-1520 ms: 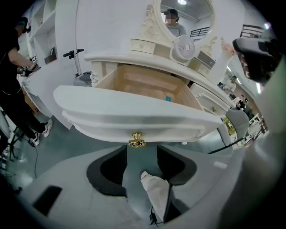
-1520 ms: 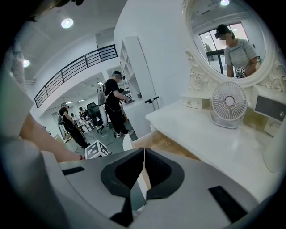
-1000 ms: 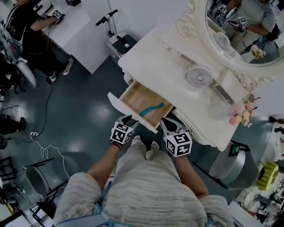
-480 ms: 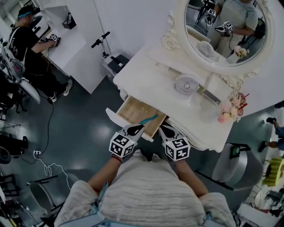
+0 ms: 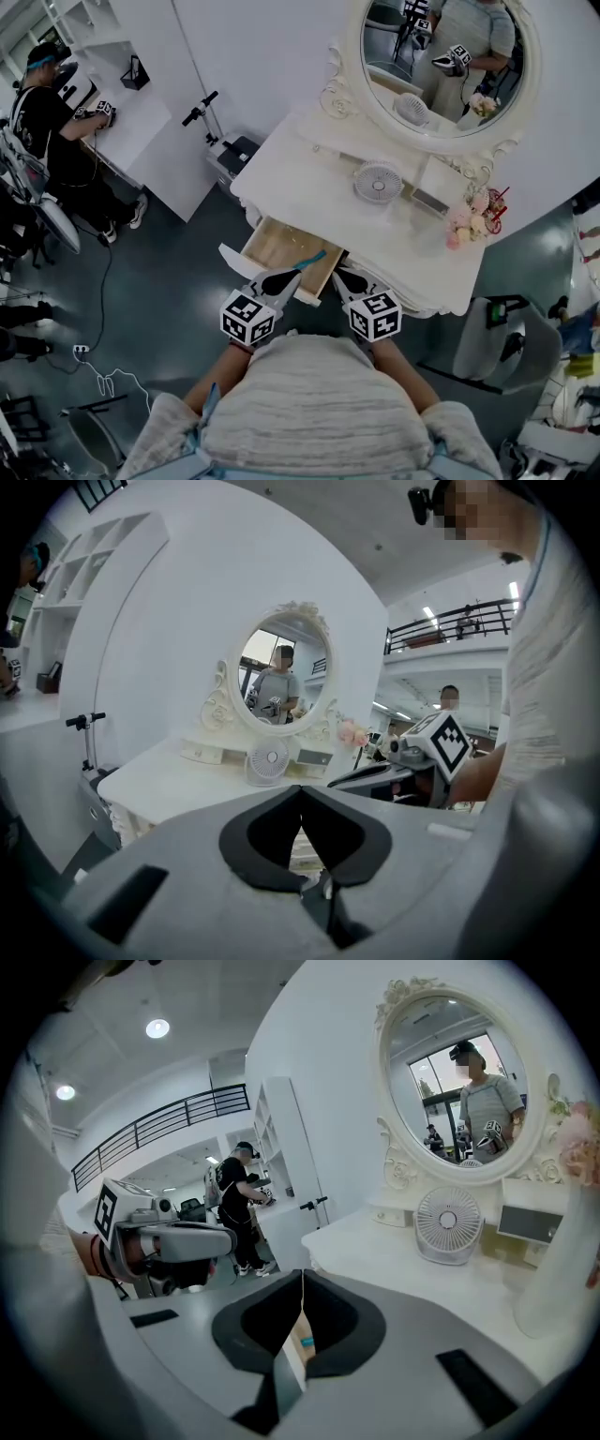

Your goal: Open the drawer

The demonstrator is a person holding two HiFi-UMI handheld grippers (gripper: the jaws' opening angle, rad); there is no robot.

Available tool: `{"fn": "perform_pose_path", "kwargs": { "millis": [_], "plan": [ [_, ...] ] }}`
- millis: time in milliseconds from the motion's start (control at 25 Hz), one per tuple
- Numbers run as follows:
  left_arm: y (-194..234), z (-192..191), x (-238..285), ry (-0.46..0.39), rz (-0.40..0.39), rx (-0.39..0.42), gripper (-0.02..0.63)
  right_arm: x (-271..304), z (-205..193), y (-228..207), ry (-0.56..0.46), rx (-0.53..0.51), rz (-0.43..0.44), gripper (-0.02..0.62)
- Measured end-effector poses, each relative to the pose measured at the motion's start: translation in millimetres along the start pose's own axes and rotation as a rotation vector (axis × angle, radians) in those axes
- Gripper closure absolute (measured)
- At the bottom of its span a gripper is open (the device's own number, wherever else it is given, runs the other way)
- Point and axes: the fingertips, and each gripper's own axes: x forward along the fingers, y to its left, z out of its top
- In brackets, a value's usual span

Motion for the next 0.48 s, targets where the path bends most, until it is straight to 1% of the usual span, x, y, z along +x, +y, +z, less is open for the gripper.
{"fn": "perform_pose_path", "kwargs": {
  "millis": [160,320,480],
  "plan": [
    [0,8,-8,-0.026,-0.01,0.021,0.592,-4,14,16,-0.037,-0.017,0.029,0.586],
    [0,13,-21,-0.047,-0.028,0.029,0.592,-7,26,34,-0.083,-0.001,0.061,0.588],
    [3,16,-35,-0.07,-0.052,0.021,0.592,-6,25,45,-0.086,0.019,0.063,0.588]
  ]
}}
